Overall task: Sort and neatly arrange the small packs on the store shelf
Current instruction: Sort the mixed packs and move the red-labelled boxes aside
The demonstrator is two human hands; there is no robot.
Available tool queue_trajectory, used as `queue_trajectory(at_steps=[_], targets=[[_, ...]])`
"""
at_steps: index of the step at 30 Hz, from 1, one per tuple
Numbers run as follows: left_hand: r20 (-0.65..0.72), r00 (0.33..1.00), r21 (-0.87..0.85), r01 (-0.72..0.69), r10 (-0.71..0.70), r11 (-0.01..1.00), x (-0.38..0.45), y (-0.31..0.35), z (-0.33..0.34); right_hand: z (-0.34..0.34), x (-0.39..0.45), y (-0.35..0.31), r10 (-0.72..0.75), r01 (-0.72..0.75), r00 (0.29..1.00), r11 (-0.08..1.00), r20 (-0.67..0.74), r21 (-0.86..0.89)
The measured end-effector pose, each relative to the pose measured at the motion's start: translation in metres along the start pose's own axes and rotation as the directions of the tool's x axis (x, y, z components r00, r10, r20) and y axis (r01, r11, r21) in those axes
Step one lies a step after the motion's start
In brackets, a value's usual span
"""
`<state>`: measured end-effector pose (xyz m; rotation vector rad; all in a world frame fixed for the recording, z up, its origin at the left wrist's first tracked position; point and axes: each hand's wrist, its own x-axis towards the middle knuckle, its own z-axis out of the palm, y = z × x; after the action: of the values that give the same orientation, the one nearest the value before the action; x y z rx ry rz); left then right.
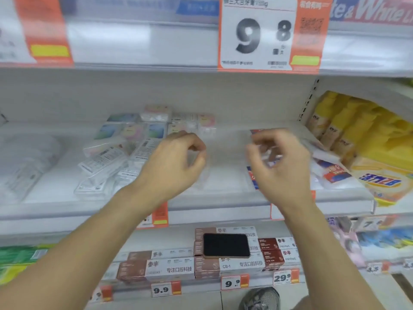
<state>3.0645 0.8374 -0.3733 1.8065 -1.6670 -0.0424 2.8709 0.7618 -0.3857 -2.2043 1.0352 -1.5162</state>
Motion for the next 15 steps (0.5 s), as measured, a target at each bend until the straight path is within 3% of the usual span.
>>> queue_trajectory(at_steps=[1,3,6,8,11,15], targets=[[0.010,1.000,0.097,0.003,-0.004,0.995,-0.004,-0.018,-0.008,0.016,-0.005,-0.009,-0.003,0.005,0.990,1.000,0.141,-0.013],[0.017,0.998,0.287,0.050,-0.058,0.957,-0.012,-0.054,-0.022,0.041,-0.009,-0.015,0.096,-0.051,0.904,0.992,0.417,-0.119],[0.119,0.976,0.386,0.127,-0.185,0.914,-0.024,-0.094,-0.034,0.068,-0.008,-0.014,0.263,-0.085,0.742,0.949,0.617,-0.302],[0.144,0.975,0.394,0.097,-0.166,0.914,-0.031,-0.109,-0.033,0.081,-0.002,-0.014,0.298,-0.173,0.715,0.952,0.632,-0.253],[0.112,0.990,0.369,0.036,-0.082,0.929,-0.034,-0.122,-0.032,0.098,0.008,-0.012,0.372,-0.415,0.731,0.908,0.572,-0.061],[0.001,0.996,0.103,0.093,-0.094,0.990,-0.035,-0.125,-0.047,0.108,0.015,-0.006,0.428,-0.593,0.722,0.787,0.544,0.168]])
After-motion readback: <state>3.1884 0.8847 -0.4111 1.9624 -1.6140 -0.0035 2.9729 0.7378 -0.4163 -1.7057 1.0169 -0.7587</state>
